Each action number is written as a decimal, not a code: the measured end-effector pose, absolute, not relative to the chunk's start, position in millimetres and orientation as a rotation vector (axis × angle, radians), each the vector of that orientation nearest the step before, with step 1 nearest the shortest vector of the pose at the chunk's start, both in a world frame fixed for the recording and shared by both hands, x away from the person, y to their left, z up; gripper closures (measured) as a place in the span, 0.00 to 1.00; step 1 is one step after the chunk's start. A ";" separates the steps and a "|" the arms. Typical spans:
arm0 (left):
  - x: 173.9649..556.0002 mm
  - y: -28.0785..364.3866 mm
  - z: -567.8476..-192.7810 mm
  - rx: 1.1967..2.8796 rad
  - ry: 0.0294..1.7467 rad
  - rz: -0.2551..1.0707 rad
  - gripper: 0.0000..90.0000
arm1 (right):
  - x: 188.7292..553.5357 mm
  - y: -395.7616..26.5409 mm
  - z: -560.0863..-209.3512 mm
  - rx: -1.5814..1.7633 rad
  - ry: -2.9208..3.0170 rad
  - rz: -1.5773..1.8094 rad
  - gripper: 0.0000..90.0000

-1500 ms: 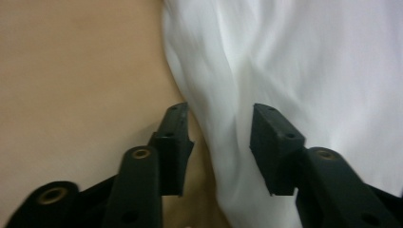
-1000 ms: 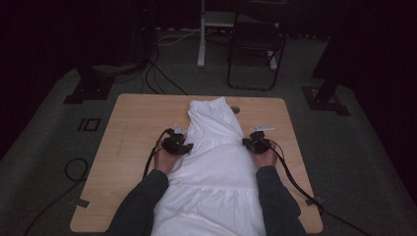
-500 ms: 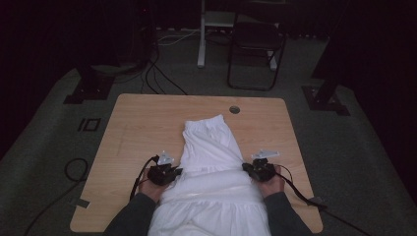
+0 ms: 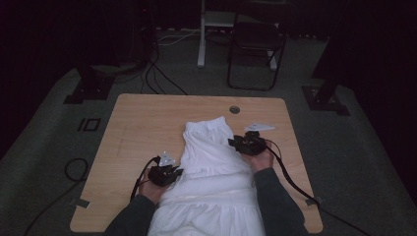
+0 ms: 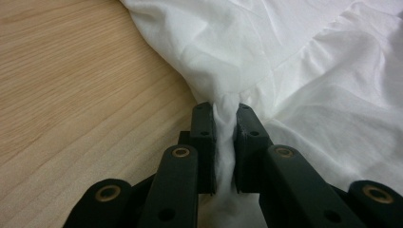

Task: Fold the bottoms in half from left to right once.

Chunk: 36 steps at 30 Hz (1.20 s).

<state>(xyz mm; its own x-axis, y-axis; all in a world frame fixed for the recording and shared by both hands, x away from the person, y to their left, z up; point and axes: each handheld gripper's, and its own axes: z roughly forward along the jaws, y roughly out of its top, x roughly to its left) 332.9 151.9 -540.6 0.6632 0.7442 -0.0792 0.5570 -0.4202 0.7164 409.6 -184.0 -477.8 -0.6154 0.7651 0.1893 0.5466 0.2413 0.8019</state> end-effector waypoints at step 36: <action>343.2 160.7 -517.6 2.038 1.041 0.350 0.59 | 447.5 -172.5 -538.2 1.261 2.322 0.989 0.90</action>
